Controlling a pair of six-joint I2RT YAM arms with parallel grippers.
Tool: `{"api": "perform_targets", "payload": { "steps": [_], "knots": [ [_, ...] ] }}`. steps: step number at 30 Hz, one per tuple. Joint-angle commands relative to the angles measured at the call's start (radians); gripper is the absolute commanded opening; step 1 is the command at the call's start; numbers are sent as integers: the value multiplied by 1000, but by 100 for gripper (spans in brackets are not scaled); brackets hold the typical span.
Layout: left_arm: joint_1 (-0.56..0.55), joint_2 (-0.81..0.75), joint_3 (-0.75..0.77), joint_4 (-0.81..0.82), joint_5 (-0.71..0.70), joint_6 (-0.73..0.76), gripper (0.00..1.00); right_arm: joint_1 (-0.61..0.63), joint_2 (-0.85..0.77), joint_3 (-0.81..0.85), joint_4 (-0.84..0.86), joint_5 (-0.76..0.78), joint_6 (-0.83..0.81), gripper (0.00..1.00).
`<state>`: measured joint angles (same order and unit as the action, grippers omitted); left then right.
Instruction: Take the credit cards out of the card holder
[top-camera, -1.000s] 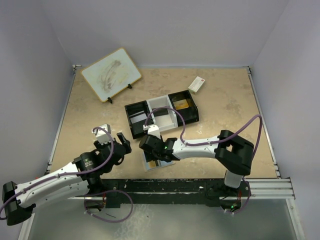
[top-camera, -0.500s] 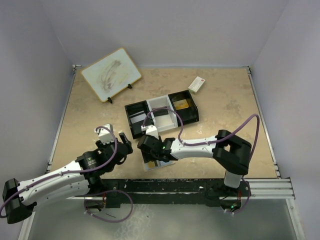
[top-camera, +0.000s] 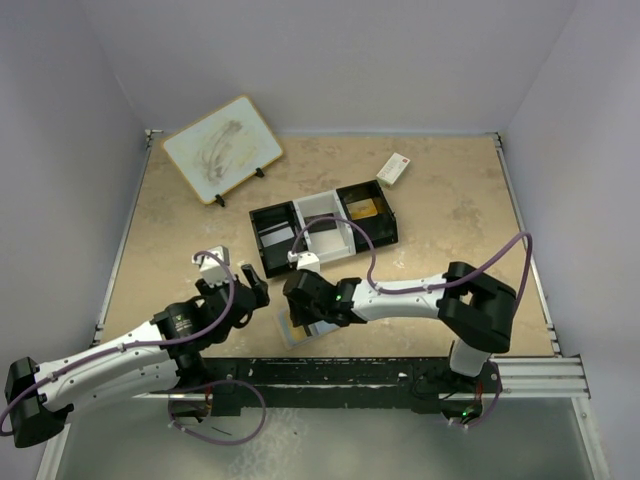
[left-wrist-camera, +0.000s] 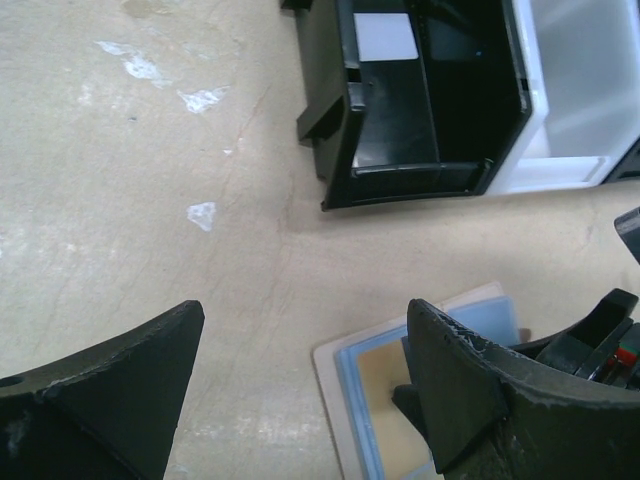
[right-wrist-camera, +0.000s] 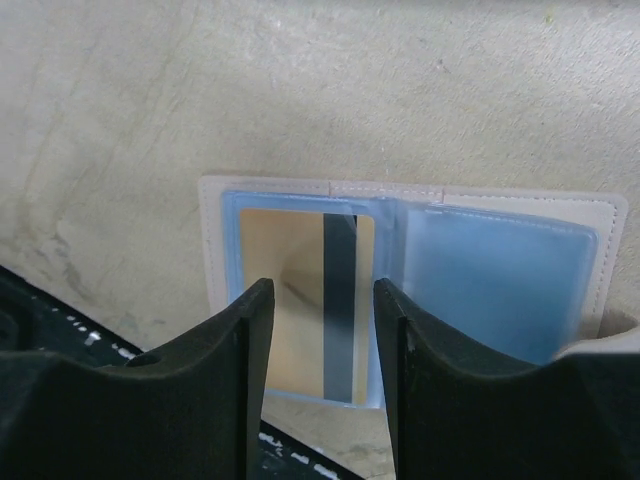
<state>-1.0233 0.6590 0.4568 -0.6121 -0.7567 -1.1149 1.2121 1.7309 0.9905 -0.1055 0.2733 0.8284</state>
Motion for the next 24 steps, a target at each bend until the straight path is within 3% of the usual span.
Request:
{"api": "perform_targets", "payload": {
  "steps": [1,5,7,17,24],
  "knots": [
    [-3,-4,10,108,43,40,80,-17,-55,1,62,-41,26,51],
    [-3,-9,13,37,-16,-12,80,-16,-42,23,52,5,-64,66],
    [-3,-28,18,-11,-60,-47,80,-14,-42,21,59,5,-107,69],
    [-3,-126,43,-162,-217,-194,80,-5,-64,-8,156,-59,-263,70],
    [-3,-99,59,-172,-228,-189,80,3,20,40,75,-13,-239,70]
  ]
}}
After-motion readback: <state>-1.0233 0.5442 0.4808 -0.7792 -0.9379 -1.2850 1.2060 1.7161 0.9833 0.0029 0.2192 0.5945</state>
